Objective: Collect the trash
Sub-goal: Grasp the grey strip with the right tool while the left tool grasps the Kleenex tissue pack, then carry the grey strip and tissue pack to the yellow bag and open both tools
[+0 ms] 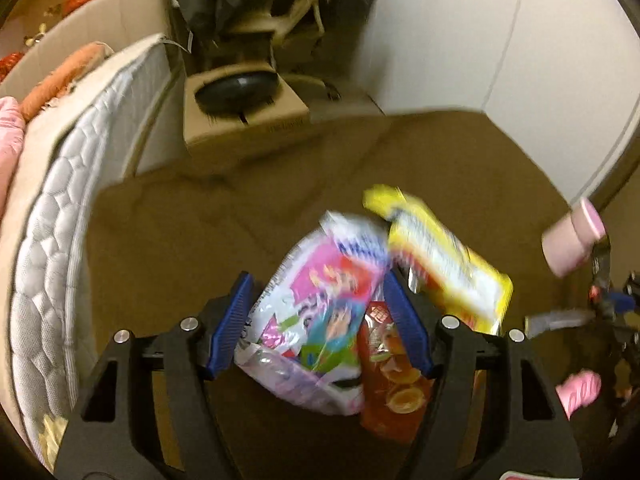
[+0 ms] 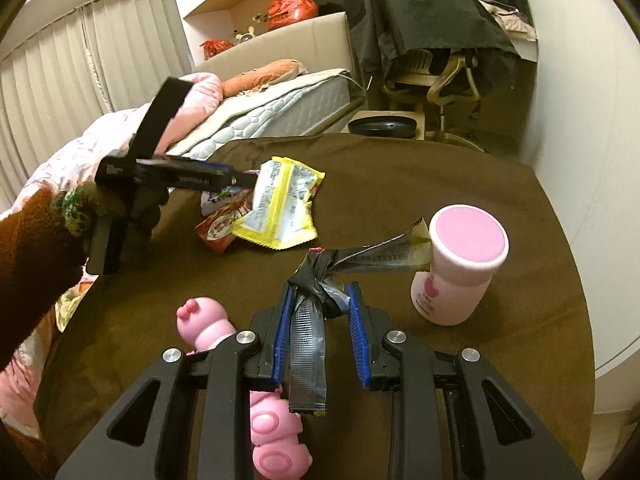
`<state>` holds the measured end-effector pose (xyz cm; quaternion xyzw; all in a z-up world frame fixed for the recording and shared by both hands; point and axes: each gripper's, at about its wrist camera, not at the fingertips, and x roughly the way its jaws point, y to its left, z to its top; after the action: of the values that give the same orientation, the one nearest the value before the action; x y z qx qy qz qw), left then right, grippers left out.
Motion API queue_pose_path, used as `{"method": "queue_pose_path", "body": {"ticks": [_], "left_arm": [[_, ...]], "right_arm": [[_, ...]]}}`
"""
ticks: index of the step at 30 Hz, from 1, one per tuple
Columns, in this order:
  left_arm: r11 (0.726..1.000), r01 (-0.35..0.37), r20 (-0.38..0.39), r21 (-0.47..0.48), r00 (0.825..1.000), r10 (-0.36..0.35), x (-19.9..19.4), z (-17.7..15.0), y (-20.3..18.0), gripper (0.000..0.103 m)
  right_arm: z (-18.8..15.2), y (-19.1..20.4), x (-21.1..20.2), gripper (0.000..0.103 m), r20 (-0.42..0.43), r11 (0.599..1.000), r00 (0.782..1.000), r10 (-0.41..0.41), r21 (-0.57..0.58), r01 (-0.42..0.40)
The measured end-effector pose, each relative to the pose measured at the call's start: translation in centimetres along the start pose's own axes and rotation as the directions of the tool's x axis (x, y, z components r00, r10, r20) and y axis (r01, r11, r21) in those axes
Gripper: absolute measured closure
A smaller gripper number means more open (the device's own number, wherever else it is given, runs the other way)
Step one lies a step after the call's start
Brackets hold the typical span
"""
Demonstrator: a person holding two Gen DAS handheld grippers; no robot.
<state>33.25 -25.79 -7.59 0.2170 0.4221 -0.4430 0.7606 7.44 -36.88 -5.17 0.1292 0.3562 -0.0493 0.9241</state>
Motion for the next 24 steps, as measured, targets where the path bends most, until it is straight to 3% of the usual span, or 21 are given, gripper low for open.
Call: {"method": "queue_pose_path", "body": {"ticks": [2,4,8,9,15,24], "left_arm": [[0.999,-0.030,-0.010,0.033,0.999,0.030,-0.5,-1.1,-0.9,0.044],[0.998,-0.040,-0.012,0.045,0.999,0.041,-1.1,-2.1,-1.4,0.065],[1.000,-0.016,-0.007,-0.014,1.000,0.015,-2.4,-3.6,-1.7,0.078],[0.999,-0.025,0.003,-0.029,1.000,0.025,-2.9,-4.0,-1.8,0.091],[0.984,-0.049,0.084,-0.170,0.994,0.064,-6.8,-6.8,-1.7,0.091],[0.967,-0.077,0.189,-0.244,0.974,0.126,-14.2,-10.1,-2.3,0.091]], "right_arm": [[-0.1,0.2,0.2,0.078,-0.002,1.000,1.000,0.003,0.005,-0.003],[-0.1,0.4,0.4,0.078,-0.003,1.000,1.000,0.011,0.013,-0.011],[-0.3,1.1,0.1,0.077,0.003,1.000,1.000,0.017,0.012,-0.017],[-0.2,1.2,-0.2,0.077,0.008,1.000,1.000,0.016,0.010,-0.016],[0.3,1.9,-1.4,0.077,0.033,1.000,0.999,0.016,0.004,-0.016],[1.6,4.9,-3.7,0.077,0.078,0.997,0.997,0.015,-0.072,-0.010]]}}
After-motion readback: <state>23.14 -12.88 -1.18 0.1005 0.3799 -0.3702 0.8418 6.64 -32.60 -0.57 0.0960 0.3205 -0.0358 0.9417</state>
